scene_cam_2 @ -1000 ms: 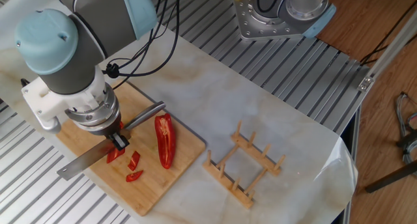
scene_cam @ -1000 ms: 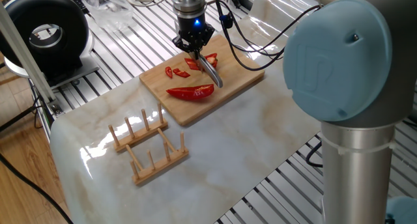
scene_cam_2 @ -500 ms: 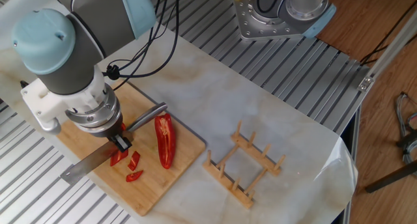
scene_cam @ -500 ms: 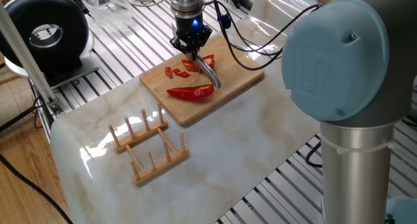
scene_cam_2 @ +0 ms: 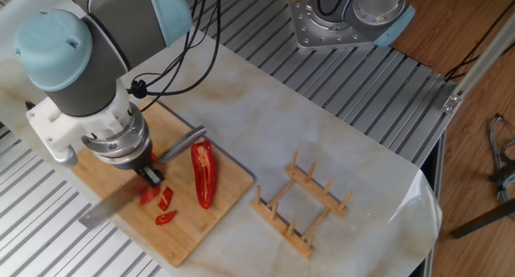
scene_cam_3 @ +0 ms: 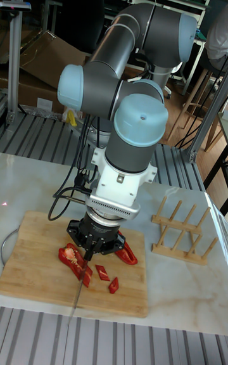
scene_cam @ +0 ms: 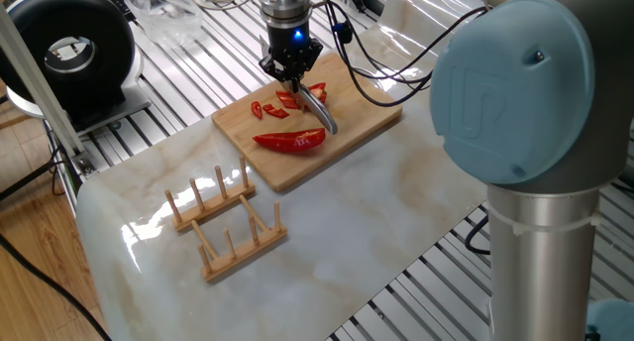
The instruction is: Chop the chili peppers
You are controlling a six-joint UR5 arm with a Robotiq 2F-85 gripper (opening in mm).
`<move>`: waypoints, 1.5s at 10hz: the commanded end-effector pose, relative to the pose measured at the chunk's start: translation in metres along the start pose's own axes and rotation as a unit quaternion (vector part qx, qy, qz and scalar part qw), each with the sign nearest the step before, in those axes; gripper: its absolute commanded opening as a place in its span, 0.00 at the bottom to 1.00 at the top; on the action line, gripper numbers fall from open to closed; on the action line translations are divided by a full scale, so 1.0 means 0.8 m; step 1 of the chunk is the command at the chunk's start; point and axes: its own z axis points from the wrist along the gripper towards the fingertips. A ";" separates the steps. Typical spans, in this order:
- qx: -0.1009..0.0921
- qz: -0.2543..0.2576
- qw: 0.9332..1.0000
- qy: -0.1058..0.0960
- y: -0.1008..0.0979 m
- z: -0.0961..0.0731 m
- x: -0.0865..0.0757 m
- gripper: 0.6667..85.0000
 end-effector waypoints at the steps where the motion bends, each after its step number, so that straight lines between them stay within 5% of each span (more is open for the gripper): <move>1: -0.006 -0.004 1.000 0.003 0.011 -0.012 0.002 0.01; 4: 0.000 -0.005 1.000 0.007 0.013 -0.010 0.004 0.01; 6: 0.023 -0.014 1.000 0.004 -0.006 -0.010 0.002 0.01; 15: 0.007 -0.023 1.000 -0.004 0.005 -0.005 -0.007 0.01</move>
